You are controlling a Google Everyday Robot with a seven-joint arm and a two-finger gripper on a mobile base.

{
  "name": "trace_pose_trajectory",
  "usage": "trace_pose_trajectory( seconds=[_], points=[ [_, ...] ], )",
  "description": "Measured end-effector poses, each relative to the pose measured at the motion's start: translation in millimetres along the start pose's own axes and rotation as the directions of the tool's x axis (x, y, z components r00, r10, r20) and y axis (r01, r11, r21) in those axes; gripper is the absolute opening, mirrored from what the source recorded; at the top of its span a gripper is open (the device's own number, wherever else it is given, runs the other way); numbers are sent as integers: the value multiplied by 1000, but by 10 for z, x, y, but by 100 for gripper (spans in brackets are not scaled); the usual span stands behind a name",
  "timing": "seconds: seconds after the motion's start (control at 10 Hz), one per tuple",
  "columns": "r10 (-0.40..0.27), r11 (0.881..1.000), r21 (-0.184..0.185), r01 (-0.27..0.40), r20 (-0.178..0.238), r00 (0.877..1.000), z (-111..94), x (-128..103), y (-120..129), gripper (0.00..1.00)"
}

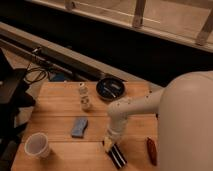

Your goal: Place the eraser in the ceramic cup

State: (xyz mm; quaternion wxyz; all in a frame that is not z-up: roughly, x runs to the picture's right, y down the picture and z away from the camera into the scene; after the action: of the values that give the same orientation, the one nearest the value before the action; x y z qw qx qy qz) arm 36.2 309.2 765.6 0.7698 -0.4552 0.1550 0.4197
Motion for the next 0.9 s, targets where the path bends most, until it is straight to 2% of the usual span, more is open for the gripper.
trace_pose_trajectory(
  seconds=[0.3,0.4,0.5,0.7,0.9],
  points=[
    [-5,1000,5,5,1,1000,-31,-4,-13,0],
    [-13,1000,11,13,14,1000,-77,-46,0,0],
    [-45,999,27,43,46,998,-184,-152,45,0],
    [-126,991,60,119,121,985,-550,-591,202,0],
    [-230,972,99,214,196,953,-1005,-1170,467,0]
  ],
)
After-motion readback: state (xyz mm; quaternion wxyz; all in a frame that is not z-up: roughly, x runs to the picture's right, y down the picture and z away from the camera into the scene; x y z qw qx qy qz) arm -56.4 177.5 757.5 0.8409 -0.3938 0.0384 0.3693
